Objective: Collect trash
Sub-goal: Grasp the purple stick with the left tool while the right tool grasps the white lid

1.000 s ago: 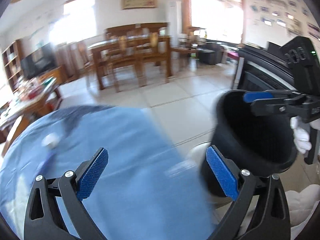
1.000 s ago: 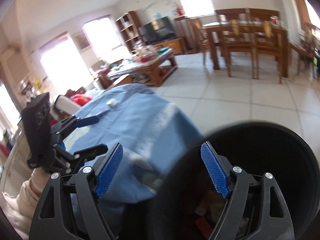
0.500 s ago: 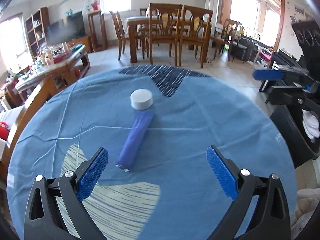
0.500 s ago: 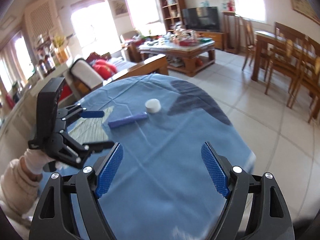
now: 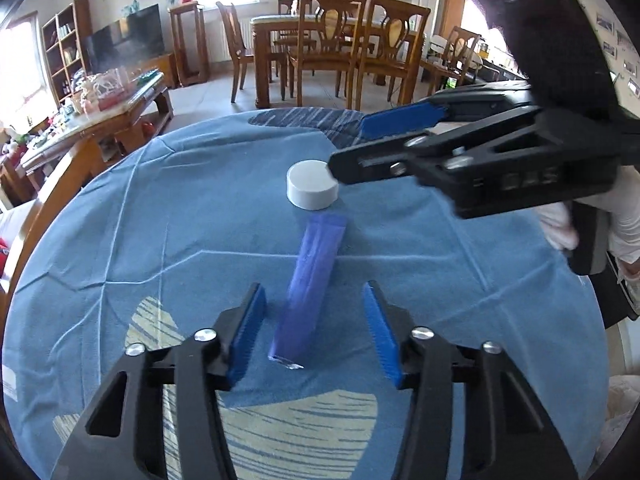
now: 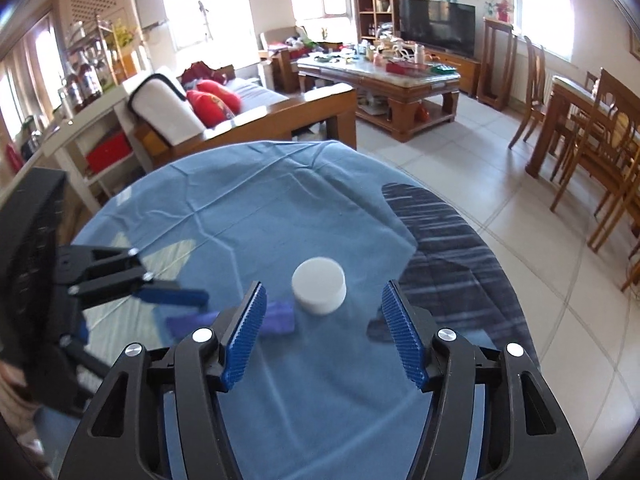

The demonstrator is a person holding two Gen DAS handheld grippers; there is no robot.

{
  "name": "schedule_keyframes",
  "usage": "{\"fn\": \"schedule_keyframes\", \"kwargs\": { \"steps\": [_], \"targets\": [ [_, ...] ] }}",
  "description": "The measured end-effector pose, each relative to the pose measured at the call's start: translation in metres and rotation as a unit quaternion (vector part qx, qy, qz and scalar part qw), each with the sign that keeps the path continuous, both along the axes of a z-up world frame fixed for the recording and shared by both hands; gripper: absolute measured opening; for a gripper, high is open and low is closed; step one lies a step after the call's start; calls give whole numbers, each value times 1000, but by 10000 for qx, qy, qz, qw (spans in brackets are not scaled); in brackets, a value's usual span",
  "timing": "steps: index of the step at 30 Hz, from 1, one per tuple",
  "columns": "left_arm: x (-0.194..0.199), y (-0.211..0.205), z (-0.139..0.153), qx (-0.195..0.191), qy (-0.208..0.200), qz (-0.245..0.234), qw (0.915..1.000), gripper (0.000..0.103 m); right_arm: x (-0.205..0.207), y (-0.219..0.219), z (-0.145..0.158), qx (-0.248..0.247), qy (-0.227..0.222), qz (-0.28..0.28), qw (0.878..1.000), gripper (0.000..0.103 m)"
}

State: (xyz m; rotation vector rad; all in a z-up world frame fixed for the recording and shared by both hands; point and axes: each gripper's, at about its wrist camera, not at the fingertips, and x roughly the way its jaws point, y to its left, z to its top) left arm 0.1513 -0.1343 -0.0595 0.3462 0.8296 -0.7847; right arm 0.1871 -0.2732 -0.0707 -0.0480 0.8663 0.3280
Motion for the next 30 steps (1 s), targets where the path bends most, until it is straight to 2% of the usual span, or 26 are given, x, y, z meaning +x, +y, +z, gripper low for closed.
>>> {"fn": "schedule_keyframes", "kwargs": {
  "steps": [5,7,13,18,22,30],
  "targets": [
    [2,5,0,155,-146,154,9997,23,19,9,-16,-122,132,57,9998,60],
    [5,8,0,145,-155,220,9995,17,24,14,-23,-209,199,52,9996,60],
    [5,15,3,36,-186,287,9994,16,26,15,-38,-307,243,28,9992,37],
    [4,15,9,-80,-169,322,9993,17,18,8,-36,-144,260,-46,9995,37],
    [-9,16,18,-160,-242,250,9993,17,-5,-2,-18,117,171,-69,9998,37],
    [-67,-12,49,-405,-557,-136,9975,17,-106,-44,36,514,-201,-115,9984,37]
  ]
}}
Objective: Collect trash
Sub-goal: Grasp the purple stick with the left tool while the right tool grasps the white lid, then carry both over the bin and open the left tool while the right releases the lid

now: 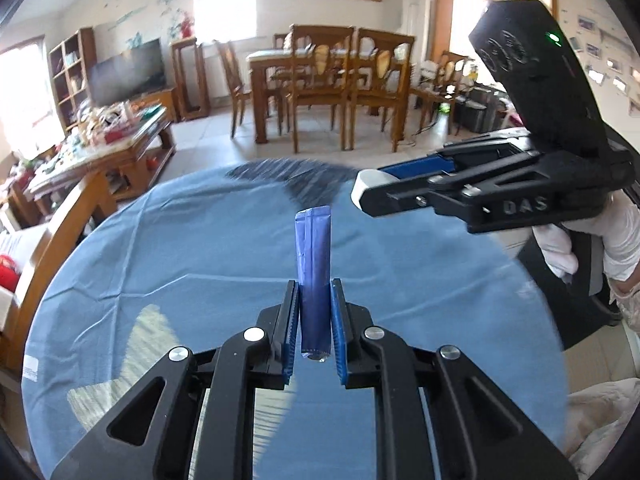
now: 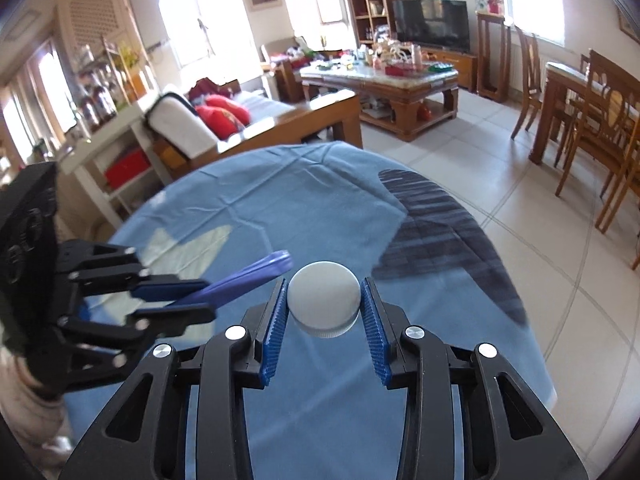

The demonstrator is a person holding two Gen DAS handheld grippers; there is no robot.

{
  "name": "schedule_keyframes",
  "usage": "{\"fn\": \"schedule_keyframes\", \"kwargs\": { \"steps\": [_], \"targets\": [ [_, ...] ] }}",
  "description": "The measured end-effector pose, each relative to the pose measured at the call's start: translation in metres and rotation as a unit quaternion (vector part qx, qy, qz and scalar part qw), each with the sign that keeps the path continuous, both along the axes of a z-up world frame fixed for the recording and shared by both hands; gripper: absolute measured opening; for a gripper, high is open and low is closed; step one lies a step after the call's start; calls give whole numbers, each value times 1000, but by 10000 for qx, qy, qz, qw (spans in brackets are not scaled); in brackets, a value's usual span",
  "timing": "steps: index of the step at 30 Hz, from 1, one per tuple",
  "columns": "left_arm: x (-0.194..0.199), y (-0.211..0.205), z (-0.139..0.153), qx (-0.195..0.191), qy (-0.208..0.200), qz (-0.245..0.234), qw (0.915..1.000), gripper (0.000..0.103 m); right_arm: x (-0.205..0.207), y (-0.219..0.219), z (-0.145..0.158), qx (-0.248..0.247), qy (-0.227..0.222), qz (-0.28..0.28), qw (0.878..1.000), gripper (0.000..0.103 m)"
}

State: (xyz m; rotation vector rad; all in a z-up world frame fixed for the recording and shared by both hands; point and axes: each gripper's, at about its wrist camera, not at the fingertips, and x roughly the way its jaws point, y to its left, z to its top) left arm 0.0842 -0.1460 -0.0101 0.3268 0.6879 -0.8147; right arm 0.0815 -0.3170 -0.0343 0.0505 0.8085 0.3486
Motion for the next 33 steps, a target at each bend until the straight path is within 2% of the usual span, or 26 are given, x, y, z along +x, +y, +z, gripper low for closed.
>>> {"fn": "schedule_keyframes", "kwargs": {
  "steps": [5,8,15,20,26,33],
  "targets": [
    [-48,-33,13,-159,-138,-420,9989,17,-83,-35,21,38,-227,-219,9995,37],
    [-77,-57,14,-241,-156,-716,9970,17,-130,-62,23,70,-280,-468,9985,37],
    [-145,-128,5,-402,-32,-1588,9865,17,-241,-140,9,127,-329,-1370,9899,37],
    [-190,-182,-8,-413,103,-2217,9742,17,-321,-203,-13,328,-278,-2167,9753,37],
    [-220,-229,-26,-313,227,-2685,9625,17,-383,-250,-35,480,-229,-2713,9610,37],
    [-233,-250,-41,-57,303,-2808,9593,20,-411,-272,-53,550,-138,-2866,9564,37]
  ]
}}
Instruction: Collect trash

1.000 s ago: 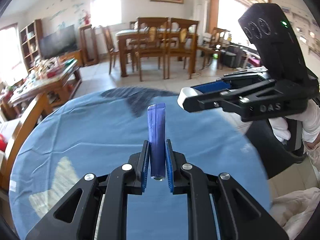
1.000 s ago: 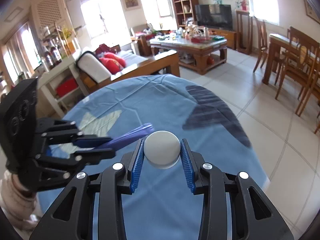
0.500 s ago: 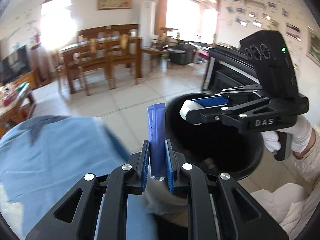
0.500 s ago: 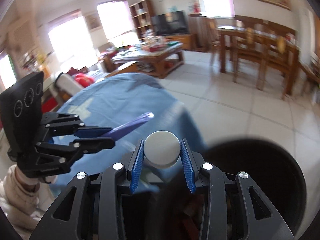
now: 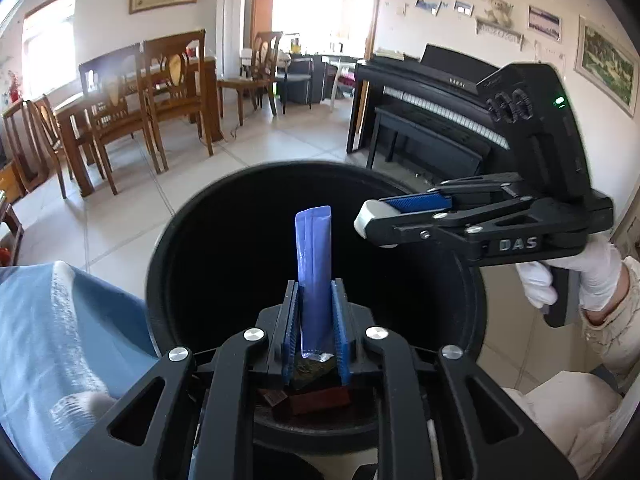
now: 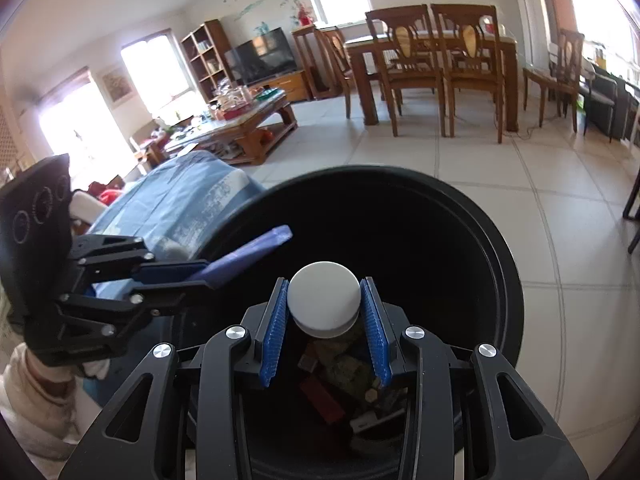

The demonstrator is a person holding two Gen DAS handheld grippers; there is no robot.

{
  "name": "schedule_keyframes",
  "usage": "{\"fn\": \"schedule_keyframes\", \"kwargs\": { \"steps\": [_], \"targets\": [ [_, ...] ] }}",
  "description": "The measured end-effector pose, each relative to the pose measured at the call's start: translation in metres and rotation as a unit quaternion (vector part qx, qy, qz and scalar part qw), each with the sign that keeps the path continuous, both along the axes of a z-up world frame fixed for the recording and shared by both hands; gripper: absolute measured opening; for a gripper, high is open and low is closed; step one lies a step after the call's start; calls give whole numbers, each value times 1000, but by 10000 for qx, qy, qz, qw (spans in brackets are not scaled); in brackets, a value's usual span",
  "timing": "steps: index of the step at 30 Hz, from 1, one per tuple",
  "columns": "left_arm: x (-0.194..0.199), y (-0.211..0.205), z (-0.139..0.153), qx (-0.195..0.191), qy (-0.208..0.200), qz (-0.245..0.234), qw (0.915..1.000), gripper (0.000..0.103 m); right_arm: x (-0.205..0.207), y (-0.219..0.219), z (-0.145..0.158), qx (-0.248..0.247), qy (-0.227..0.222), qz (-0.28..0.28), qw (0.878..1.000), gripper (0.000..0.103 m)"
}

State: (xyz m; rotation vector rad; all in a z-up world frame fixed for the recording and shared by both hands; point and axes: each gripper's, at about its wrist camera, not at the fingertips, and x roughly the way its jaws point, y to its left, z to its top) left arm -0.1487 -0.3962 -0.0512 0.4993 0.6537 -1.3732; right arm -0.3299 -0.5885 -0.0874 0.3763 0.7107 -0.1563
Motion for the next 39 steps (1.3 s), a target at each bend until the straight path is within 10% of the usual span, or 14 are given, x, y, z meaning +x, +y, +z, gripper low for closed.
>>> {"fn": "schedule_keyframes", "kwargs": {
  "steps": [3,5,7,28,35,39],
  "targets": [
    [4,-6,-7,122,5,88,9999,23,-1,0,-2,-24,-6,-28,10000,42],
    [5,-5,-8,173,-67,162,9997,73,-4,1,0,-124,-71,-72,9999,54],
    [4,0,-4,59,-251,250,9994,92,-3,6,4,-154,-112,-83,9998,60],
    [27,87,28,-476,-440,1175,9910,98,75,64,35,-393,-281,-95,9988,97],
    [58,162,50,-958,-589,2383,9647,98,142,124,49,-337,-494,367,9975,97],
    [83,222,61,-1099,-921,3714,9173,98,182,173,63,-639,-787,745,9921,98]
  ]
}}
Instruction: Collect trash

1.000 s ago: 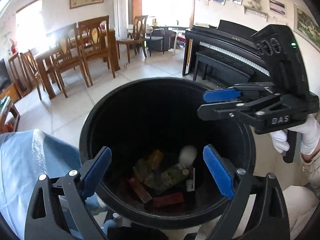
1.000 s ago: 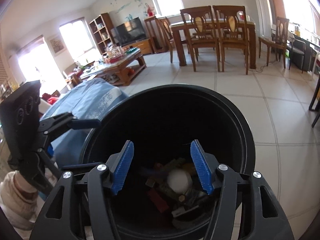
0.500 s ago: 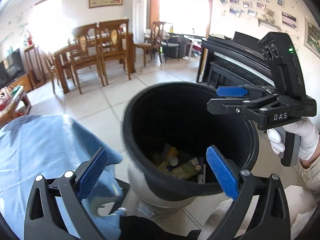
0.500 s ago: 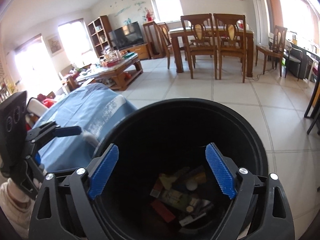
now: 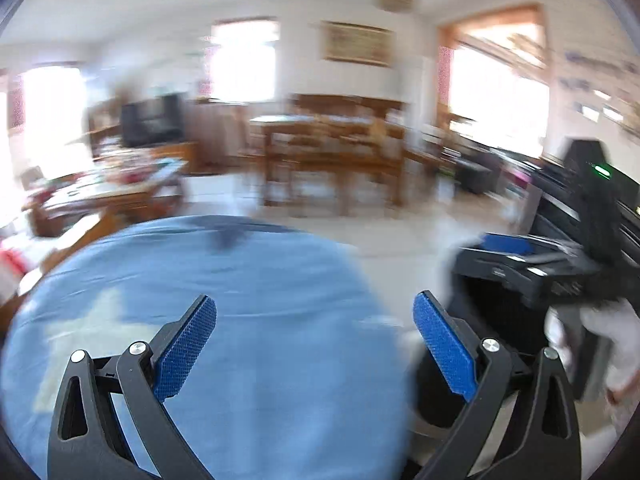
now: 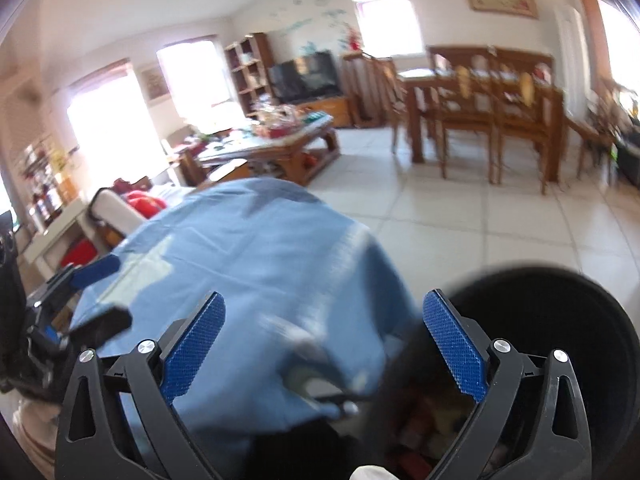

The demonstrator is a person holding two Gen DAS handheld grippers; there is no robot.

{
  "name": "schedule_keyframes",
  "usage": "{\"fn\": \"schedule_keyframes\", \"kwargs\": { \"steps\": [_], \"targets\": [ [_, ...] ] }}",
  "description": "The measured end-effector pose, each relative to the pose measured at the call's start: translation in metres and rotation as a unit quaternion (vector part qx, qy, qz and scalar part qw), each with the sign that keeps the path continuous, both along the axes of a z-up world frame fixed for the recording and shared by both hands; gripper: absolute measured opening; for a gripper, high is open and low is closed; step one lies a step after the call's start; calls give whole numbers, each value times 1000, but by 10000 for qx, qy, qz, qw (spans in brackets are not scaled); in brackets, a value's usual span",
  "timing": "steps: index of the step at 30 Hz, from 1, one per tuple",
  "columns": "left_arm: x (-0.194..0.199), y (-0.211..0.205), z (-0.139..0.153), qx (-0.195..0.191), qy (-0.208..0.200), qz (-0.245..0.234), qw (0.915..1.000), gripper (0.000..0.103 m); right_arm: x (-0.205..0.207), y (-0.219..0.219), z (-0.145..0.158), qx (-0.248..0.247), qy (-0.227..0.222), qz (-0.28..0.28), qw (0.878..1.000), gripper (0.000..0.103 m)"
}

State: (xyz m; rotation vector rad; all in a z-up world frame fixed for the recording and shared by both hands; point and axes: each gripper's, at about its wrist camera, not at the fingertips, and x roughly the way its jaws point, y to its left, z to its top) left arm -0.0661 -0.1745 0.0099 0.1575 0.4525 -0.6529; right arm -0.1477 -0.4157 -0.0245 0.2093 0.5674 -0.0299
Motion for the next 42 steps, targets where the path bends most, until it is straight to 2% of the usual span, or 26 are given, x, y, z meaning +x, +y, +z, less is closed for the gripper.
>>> {"fn": "schedule_keyframes", "kwargs": {
  "steps": [3,5,7,13,16,20,27,42],
  "targets": [
    [14,44,9,-48,-149,850,9963,98,32,45,12,-365,-283,204,9987,98],
    [20,70,14,-24,-234,1351,9905,98,52,71,17,-443,-380,373,9976,98],
    [24,98,19,15,-363,1888,9814,98,73,101,21,-457,-495,531,9963,98],
    [29,155,29,-108,-428,2729,9610,98,110,164,24,-354,-738,915,9924,98],
    [29,174,38,-235,-468,2869,9565,98,116,187,23,-389,-792,1009,9910,98],
    [29,185,45,-286,-500,2901,9553,98,113,207,21,-589,-927,1077,9881,98],
    [25,195,47,-333,-469,2979,9529,98,105,206,16,-605,-920,1112,9877,98],
    [28,193,43,-275,-417,2950,9542,98,100,195,14,-517,-944,1068,9884,98]
  ]
}}
